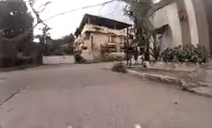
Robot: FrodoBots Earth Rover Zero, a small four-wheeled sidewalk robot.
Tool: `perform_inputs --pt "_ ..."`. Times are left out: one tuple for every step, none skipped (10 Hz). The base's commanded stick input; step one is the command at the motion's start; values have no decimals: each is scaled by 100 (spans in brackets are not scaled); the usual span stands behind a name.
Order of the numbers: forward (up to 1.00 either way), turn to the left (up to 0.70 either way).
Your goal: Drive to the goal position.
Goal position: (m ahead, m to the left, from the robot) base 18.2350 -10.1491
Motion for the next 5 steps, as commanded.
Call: perform_inputs --pt "100 3" --pt "100 3" --pt "100 3" --pt "100 3" --pt "100 3"
